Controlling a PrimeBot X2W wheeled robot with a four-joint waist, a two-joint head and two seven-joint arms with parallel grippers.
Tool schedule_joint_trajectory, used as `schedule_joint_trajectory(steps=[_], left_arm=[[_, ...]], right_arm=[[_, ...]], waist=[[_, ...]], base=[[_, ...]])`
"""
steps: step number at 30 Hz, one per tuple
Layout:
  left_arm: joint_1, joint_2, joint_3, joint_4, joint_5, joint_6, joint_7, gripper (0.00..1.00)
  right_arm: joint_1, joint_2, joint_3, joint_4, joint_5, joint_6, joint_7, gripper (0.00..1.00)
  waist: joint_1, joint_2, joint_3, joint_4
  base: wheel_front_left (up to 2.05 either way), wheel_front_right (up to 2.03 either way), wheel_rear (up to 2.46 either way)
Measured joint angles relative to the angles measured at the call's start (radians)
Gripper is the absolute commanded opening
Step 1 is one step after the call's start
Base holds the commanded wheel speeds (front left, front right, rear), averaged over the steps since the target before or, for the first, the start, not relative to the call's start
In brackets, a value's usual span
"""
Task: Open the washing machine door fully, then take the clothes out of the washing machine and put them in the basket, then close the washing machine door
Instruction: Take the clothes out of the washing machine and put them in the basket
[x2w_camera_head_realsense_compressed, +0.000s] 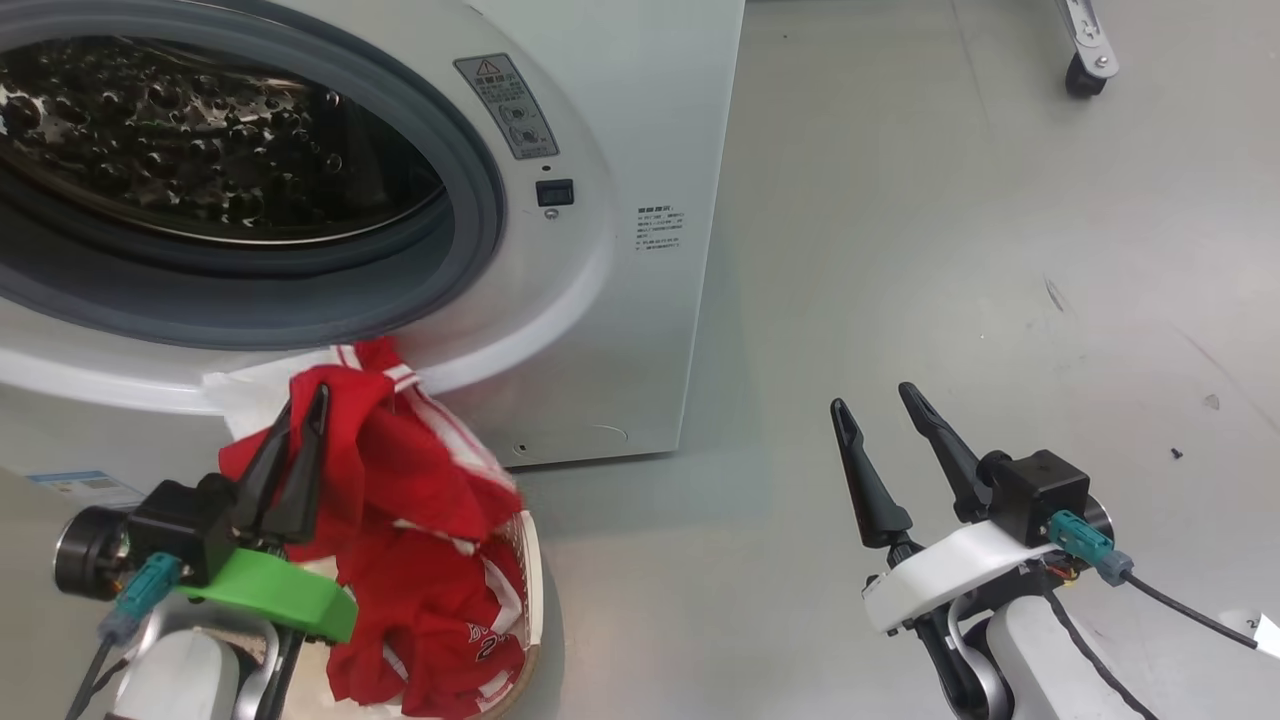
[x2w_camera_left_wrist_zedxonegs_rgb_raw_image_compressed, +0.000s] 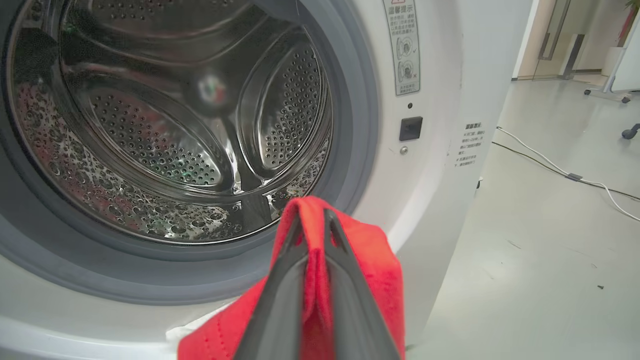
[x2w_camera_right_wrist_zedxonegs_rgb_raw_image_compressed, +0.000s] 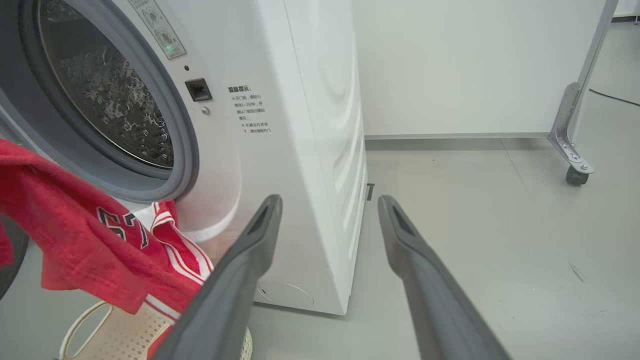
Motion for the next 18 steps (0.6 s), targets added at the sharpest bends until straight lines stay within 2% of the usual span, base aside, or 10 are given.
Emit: schedule_joint_trajectory(steps=[18], left_arm=[[-0.005, -0.012, -0.020, 0.177, -0.009, 0.000, 0.051, 0.00]], right_arm=[[-0.024, -0.009, 0.007, -0.013, 0.000, 0.000, 0.000, 1.00]], waist=[[0.0000, 0.0000, 0.076, -0.030]], base=[[0.00, 0.00, 0.00]])
